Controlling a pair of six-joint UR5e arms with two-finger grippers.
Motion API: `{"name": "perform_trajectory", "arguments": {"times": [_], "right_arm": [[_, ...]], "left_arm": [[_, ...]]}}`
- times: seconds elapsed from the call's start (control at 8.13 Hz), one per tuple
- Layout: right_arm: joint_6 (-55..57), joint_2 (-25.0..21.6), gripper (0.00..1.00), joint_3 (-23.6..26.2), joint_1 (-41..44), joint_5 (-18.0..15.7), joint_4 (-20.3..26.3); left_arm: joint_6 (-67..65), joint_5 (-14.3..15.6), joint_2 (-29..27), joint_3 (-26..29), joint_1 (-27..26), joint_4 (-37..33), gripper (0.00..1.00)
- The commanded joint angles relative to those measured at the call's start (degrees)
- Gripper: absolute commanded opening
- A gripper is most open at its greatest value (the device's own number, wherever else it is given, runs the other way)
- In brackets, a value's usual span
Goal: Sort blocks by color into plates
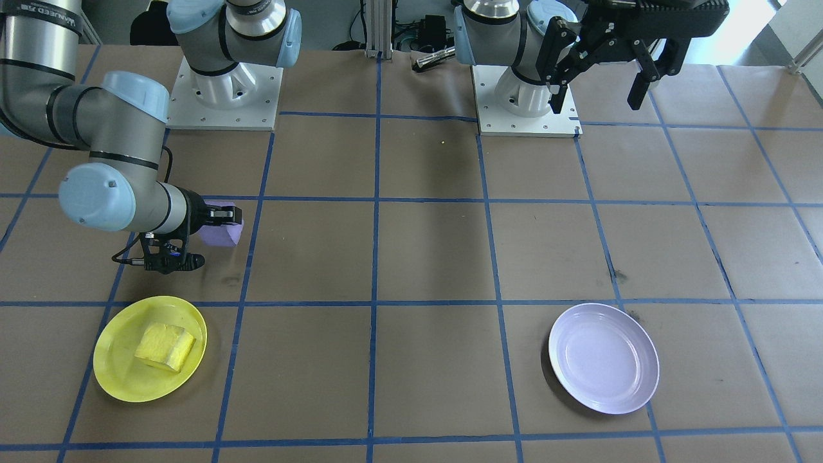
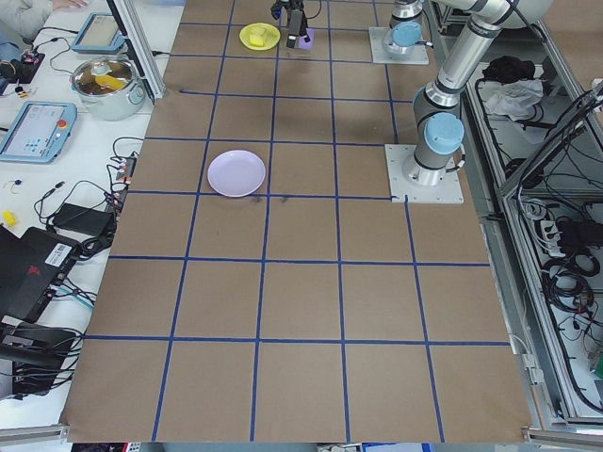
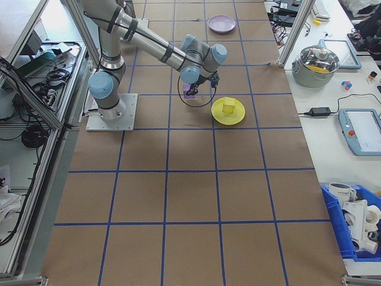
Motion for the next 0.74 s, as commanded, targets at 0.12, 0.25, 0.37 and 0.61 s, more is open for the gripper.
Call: {"name": "perform_trajectory", "arguments": {"times": [0.12,0.25,0.37,0.61], "right_arm": [[10.04,-1.98,0.0,-6.22,5.98,12.42,1.93],[14.64,-1.63,0.0,-8.33,10.88,14.02,1.15],[18.42,-0.76,0.0,-9.83,15.72,14.3,0.18],[28.96,1.96,0.0,-12.03,21.89,19.55,-7.08]], "left_arm": [[0.06,-4.17,0.61,0.58,-0.61,0.13,1.0],[0.32,-4.11,1.13,0.59,-0.7,0.04,1.0],[0.5,-3.85,1.57,-0.02,-0.61,-0.04,1.0],[0.5,-3.76,2.98,-0.03,-0.61,-0.04,1.0]]}}
